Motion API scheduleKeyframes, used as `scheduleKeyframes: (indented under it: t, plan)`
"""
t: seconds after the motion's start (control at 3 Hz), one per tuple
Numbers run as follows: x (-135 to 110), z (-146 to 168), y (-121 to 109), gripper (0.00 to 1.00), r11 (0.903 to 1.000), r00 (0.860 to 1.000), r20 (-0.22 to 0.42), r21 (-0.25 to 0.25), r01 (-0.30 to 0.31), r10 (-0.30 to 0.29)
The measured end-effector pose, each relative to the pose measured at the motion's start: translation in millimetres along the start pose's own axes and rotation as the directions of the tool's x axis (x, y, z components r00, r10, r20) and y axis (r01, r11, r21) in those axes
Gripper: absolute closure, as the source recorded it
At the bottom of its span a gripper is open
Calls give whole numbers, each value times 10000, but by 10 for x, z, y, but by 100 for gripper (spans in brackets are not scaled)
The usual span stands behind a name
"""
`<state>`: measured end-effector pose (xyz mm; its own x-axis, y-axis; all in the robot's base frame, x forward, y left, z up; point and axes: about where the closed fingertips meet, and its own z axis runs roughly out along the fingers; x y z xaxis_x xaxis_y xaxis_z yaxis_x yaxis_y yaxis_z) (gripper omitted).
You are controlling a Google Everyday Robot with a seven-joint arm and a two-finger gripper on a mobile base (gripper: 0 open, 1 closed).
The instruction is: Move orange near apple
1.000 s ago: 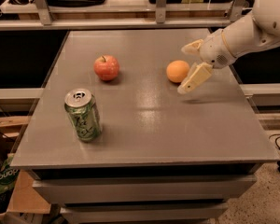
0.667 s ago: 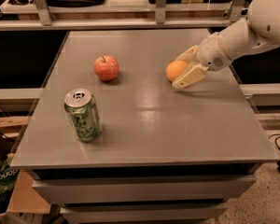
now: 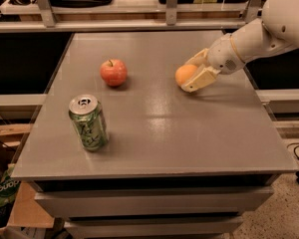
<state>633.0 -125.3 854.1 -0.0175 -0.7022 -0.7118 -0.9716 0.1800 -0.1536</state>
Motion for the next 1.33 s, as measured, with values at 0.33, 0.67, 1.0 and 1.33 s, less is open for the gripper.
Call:
scheduleKeyframes:
  t: [0.33, 0.67, 1.0, 1.33]
  plan:
    - [-126, -31, -65, 100, 9996, 9997, 103, 155, 234, -236]
    - [-305, -17, -138, 100, 9983, 9982, 265, 263, 529, -536]
    - [-519, 95, -178, 100, 9970, 9963, 427, 220, 739, -747]
    - [-737, 257, -193, 100, 9963, 9944, 618, 114, 854, -860]
